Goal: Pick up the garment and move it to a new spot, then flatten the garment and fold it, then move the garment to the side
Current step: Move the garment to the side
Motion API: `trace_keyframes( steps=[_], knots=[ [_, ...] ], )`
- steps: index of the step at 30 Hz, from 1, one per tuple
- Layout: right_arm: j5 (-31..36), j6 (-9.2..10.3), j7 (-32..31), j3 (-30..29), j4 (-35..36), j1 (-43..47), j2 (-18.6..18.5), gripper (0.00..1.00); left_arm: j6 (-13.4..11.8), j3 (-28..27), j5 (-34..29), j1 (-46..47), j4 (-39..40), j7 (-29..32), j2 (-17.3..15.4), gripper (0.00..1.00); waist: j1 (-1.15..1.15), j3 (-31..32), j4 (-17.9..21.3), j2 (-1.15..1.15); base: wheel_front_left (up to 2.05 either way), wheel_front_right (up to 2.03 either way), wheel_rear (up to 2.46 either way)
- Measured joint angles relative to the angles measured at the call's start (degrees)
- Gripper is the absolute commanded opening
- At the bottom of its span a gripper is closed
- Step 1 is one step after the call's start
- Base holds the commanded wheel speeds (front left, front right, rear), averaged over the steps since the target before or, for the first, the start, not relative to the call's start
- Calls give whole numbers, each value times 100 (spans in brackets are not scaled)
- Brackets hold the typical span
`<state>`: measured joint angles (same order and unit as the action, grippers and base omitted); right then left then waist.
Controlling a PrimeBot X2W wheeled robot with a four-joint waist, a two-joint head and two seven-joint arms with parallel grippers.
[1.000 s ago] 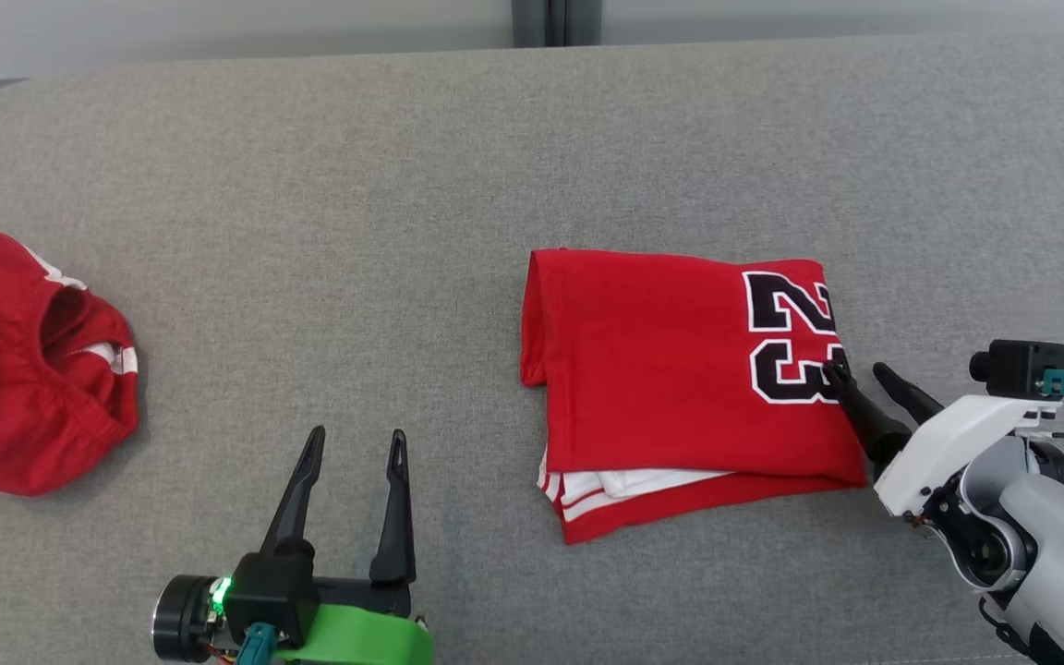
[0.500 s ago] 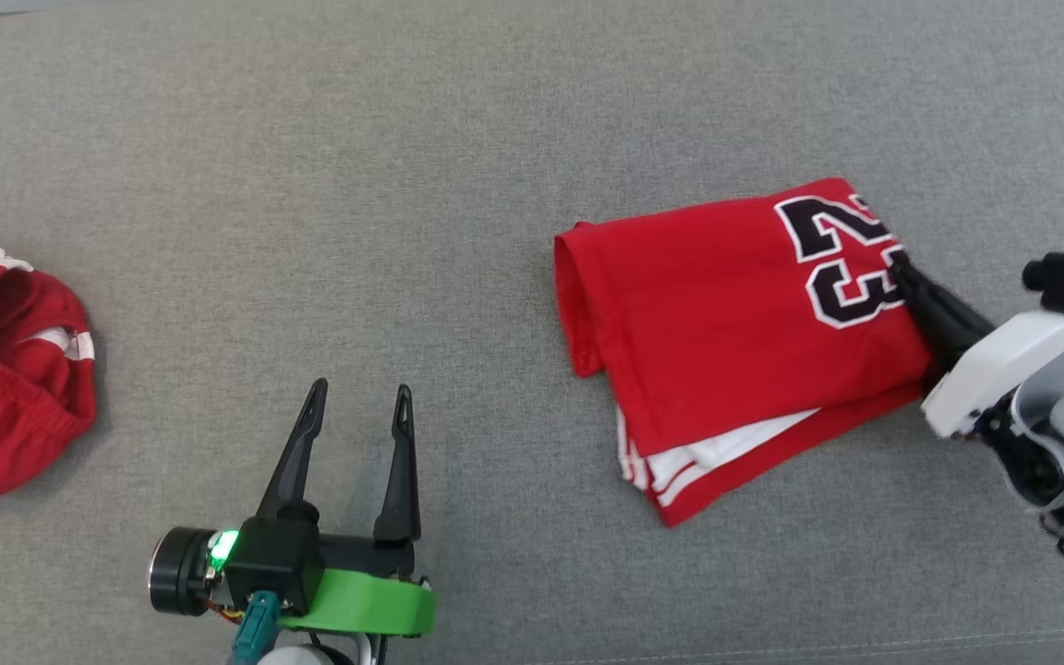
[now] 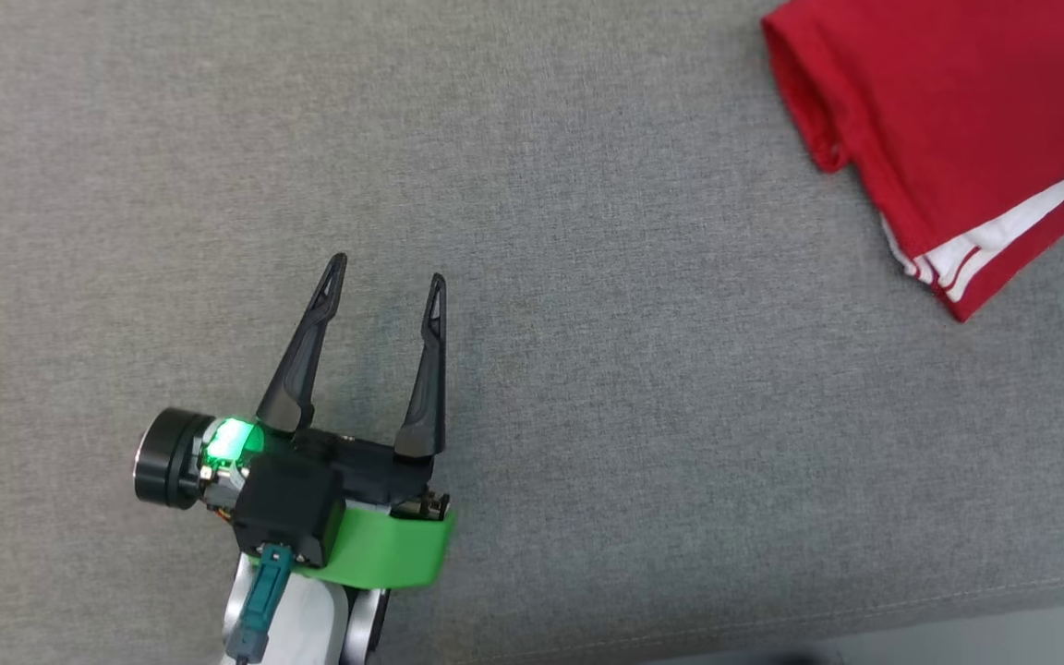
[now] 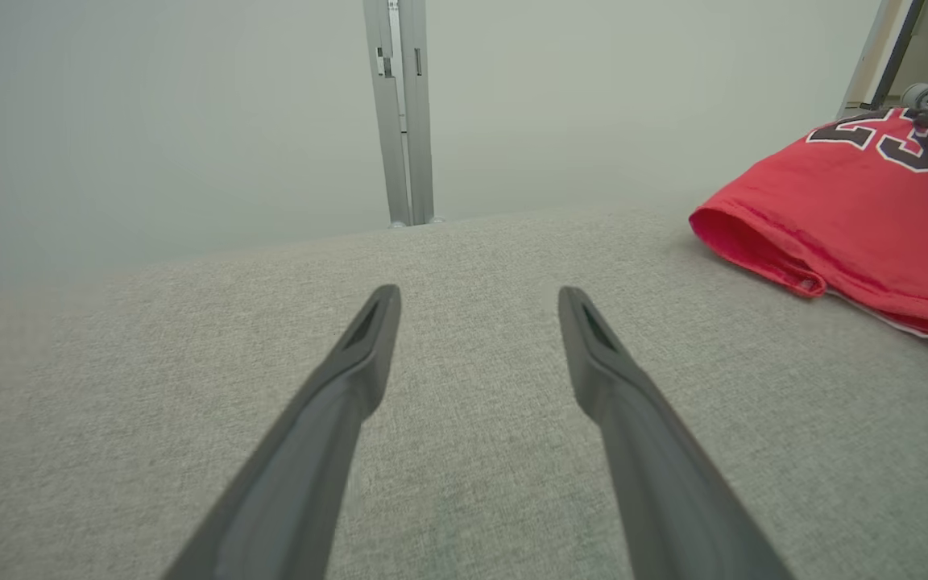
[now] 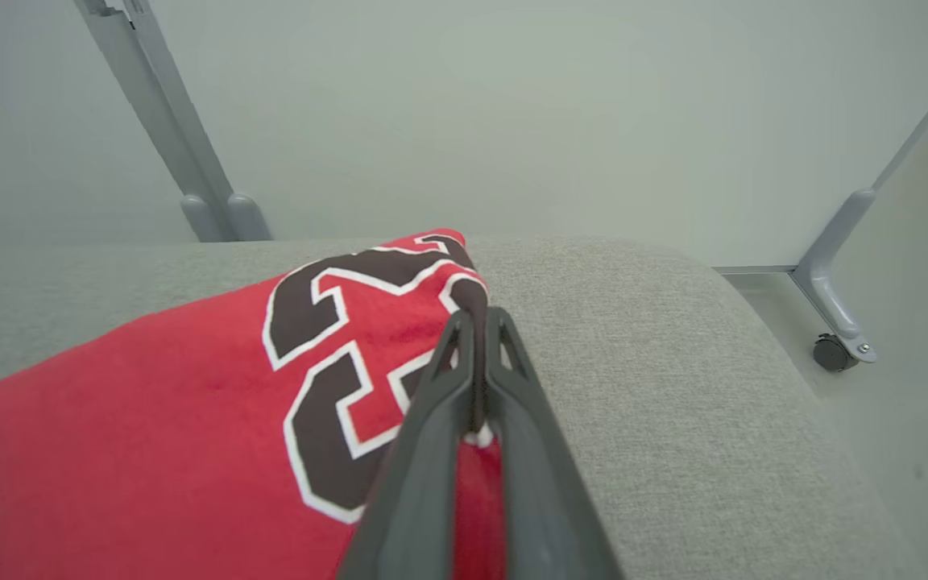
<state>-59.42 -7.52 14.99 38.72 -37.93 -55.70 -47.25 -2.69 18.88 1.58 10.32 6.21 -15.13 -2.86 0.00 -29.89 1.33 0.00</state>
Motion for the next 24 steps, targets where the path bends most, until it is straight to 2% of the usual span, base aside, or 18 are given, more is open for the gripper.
trace_keyframes(
  steps=[9,17,19,20,24],
  knots=[
    [445,0,0,-1169,-345,-96,-321,0,49,214,-341,326,423,1,-180,100,1,-777,321,0,0,0,0],
    [940,-1,0,-2132,-523,85,-474,0,-64,198,-447,343,623,0,-423,100,1,-1197,558,0,0,0,0],
    [1169,-1,0,-2406,-592,88,-457,91,-85,191,-445,341,641,0,-469,100,1,-1262,596,0,0,0,0],
    [1415,-1,-1,-2606,-583,69,-442,100,-87,197,-436,342,638,0,-480,100,1,-1284,609,0,0,0,0],
    [2335,-2,5,-3337,-256,54,-113,100,-137,245,-405,355,582,-2,-478,100,1,-1234,615,0,0,0,0]
  ],
)
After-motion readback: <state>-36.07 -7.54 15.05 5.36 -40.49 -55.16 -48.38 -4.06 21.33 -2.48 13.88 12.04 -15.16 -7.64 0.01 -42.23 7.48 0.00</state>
